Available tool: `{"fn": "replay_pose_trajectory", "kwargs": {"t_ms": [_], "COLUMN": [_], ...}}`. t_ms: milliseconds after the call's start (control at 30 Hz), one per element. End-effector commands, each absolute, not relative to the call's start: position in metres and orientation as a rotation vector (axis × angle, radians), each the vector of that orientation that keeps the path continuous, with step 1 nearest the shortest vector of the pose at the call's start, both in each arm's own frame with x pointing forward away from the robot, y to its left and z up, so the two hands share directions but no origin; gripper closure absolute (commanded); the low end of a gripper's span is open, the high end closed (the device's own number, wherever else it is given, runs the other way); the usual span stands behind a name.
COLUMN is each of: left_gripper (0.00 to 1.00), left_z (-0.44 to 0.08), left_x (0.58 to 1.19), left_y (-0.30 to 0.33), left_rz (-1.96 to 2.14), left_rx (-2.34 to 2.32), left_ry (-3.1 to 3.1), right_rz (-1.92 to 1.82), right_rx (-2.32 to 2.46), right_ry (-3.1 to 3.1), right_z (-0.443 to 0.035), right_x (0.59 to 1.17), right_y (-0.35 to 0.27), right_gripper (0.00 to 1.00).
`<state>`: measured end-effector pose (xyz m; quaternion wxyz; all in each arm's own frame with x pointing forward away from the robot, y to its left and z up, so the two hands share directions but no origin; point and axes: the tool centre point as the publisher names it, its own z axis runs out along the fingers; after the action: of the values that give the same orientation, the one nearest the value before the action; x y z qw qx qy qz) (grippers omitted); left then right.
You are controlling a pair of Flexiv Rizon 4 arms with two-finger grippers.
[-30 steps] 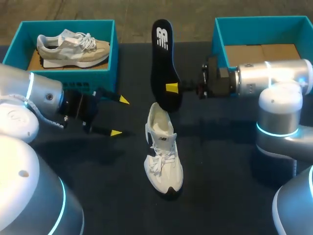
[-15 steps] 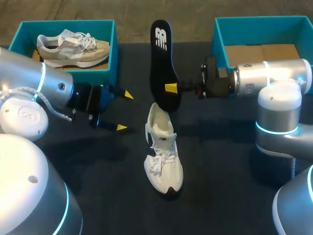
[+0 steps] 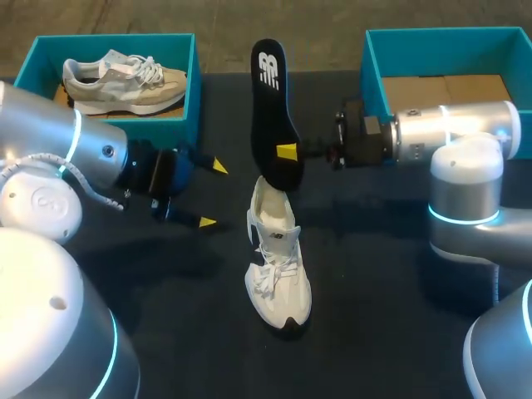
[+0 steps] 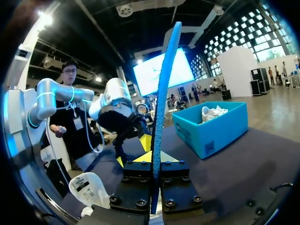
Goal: Take the shoe out of the shoebox, open the shoe tongue, remove and reinsert the insole, then place the shoe into the shoebox
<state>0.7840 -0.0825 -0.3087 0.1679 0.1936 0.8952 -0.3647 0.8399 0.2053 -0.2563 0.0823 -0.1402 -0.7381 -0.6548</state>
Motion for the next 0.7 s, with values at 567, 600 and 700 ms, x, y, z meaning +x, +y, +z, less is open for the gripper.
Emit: {"fn": "replay_pose_trajectory", "kwargs": {"t_ms": [567, 600, 700], "left_gripper": [0.0, 0.0, 0.0], "left_z": [-0.318, -0.319, -0.318], "left_x": [0.787, 0.788, 0.79], "left_y": [-0.085, -0.085, -0.089], "left_rz": [-0.954, -0.96, -0.963], "left_rx": [0.461, 0.452, 0.447], "left_ry": [2.629, 2.628, 2.626], "right_rz": [-2.011, -2.011, -2.007], "right_rx": [-0.51, -0.51, -0.512], "right_ry": [-2.106, -2.103, -2.088], "right_z": [-0.273, -0.274, -0.277], "right_x": [0.826, 0.825, 0.823], "right_y": [0.226, 0.227, 0.23], "right_gripper": [1.0, 1.0, 1.0]}}
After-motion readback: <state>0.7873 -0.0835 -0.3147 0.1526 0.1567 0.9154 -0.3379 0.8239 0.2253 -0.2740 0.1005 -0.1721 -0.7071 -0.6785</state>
